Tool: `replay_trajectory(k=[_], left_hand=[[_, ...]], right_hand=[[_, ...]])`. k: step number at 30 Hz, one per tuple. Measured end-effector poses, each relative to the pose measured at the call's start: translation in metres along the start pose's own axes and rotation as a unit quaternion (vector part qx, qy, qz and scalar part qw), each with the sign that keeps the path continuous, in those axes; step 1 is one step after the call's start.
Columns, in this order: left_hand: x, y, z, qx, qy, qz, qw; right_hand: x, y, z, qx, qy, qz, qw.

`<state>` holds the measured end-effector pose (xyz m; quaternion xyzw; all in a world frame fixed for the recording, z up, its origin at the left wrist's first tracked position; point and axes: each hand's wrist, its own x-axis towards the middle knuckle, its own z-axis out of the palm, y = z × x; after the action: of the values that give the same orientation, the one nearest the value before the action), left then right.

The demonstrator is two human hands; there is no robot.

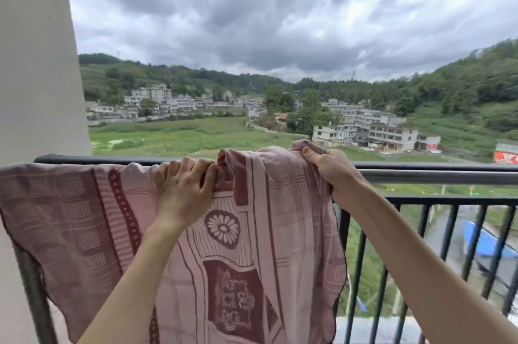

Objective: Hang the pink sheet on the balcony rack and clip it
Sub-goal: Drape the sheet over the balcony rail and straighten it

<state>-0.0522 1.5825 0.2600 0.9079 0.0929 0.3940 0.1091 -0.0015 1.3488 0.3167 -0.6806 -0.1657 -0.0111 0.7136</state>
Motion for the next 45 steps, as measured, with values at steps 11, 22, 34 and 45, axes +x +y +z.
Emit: replay_trajectory(k=[11, 22, 34, 45], left_hand=[[0.000, 0.005, -0.001, 0.029, 0.026, -0.030, 0.999], [-0.002, 0.003, -0.002, -0.006, 0.024, -0.033, 0.999], [-0.044, 0.170, -0.004, -0.198, 0.003, 0.095, 0.976], [-0.045, 0.227, 0.010, -0.390, 0.047, -0.238, 0.888]], right_hand=[[0.016, -0.032, -0.014, -0.080, 0.112, -0.146, 0.980], [-0.025, 0.035, -0.030, -0.115, 0.049, -0.044, 0.991], [-0.011, 0.010, -0.084, -0.134, -0.048, -0.168, 0.975], [0.026, 0.014, -0.114, -0.311, -0.228, -0.358, 0.851]])
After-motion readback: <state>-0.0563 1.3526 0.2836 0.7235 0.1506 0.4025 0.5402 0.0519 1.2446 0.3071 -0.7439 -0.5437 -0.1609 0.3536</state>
